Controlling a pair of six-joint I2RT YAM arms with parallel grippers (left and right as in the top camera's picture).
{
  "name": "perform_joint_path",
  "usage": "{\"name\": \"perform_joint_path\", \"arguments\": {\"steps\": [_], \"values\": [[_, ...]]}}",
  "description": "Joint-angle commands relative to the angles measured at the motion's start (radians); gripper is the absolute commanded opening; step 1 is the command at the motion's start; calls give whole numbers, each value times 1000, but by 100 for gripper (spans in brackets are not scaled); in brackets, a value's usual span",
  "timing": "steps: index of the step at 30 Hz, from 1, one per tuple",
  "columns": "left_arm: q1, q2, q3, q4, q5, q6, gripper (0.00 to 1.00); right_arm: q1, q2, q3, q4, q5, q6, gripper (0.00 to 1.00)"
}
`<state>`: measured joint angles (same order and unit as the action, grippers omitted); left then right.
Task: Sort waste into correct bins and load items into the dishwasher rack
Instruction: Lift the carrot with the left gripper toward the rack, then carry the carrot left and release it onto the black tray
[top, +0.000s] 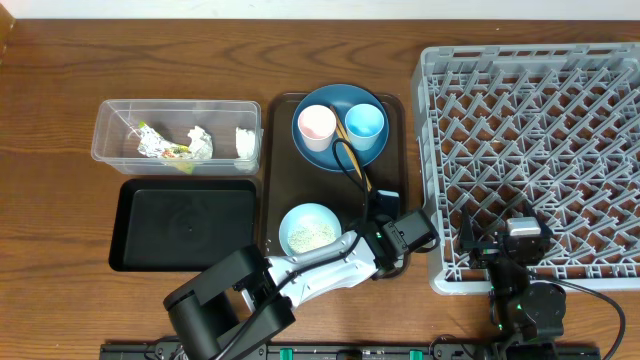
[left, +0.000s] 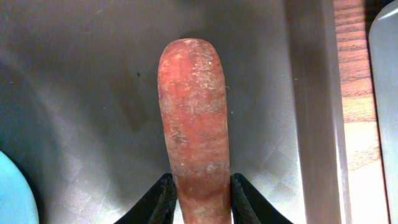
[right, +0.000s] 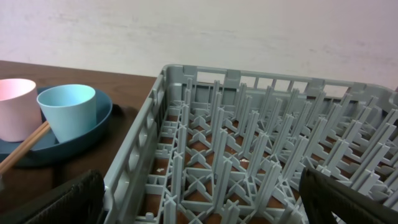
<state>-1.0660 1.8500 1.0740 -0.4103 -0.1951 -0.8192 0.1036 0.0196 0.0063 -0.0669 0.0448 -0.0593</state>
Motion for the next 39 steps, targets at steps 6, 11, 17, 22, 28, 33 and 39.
{"name": "perform_joint_path", "arguments": {"steps": [6,11,17,22,28,33,39], "values": [[0,9,-19,13,-27,-6,31,28,2,-1,-4,7,-9,99],[0,9,-19,16,-26,-6,24,28,2,-1,-4,7,-9,99],[0,-21,-16,8,-23,-6,22,28,2,-1,-4,7,-9,99],[0,-98,-15,-15,-21,-6,22,28,2,-1,-4,7,-9,99],[0,-222,-15,-31,77,-6,22,28,2,-1,-4,7,-9,99],[0,-329,-15,-68,88,-5,22,28,2,-1,-4,7,-9,99],[62,-476,-15,-129,82,-6,22,28,2,-1,-4,7,-9,99]]}}
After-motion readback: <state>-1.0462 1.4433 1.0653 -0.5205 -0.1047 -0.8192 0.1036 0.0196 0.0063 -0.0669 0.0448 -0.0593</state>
